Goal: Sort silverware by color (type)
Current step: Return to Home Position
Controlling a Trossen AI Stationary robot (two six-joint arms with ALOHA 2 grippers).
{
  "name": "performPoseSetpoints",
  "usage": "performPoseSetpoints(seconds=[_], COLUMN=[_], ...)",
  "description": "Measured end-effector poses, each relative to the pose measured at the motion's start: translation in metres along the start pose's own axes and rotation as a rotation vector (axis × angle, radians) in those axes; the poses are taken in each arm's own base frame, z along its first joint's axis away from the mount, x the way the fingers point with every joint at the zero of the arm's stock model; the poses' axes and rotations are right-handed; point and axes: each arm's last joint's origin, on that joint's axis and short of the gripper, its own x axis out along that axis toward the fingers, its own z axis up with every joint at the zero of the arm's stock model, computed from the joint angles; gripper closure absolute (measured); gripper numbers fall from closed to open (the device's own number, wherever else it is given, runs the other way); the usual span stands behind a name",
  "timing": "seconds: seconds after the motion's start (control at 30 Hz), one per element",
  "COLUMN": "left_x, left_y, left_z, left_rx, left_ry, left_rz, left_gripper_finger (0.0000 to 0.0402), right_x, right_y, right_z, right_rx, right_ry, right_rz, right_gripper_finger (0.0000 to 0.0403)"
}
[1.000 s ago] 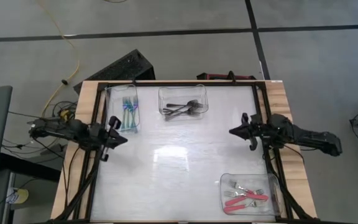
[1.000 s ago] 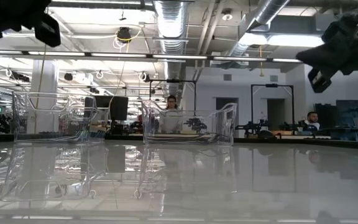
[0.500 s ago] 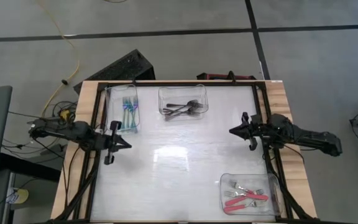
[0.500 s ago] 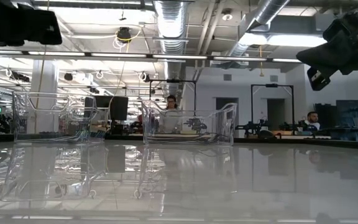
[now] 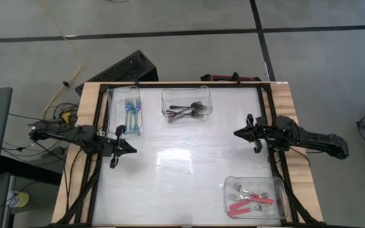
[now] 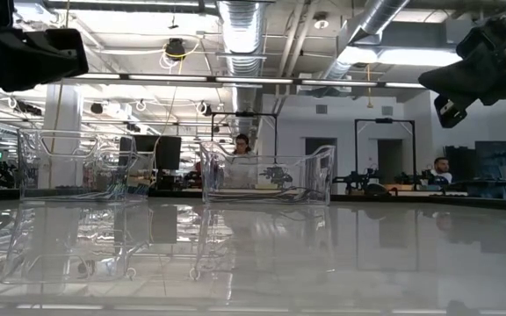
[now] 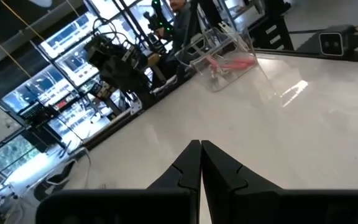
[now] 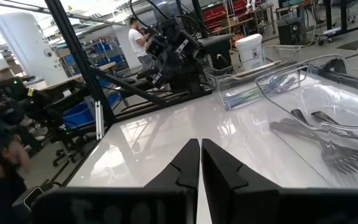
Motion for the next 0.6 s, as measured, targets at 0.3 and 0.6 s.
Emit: performPoseSetpoints(seconds=[0.3,0.6], left_x=[0.0001,0.0001], left_y=[0.0000,0.0000], left_z=[-0.0002,-0.0002], left_rx=[0.007,0.007], left_ry=[0.003,0.003], left_rz=[0.001,0.001], left_gripper_finger=[0.0401,0.0401], right_x=[0.0000,0.0000], right_y=[0.0000,0.0000], right_z=[-0.0001,-0.0001], right_rx=[0.000,0.000], right_ry=[0.000,0.000], right_rz=[0.000,0.000], right_gripper_finger=[0.0359,0.0359])
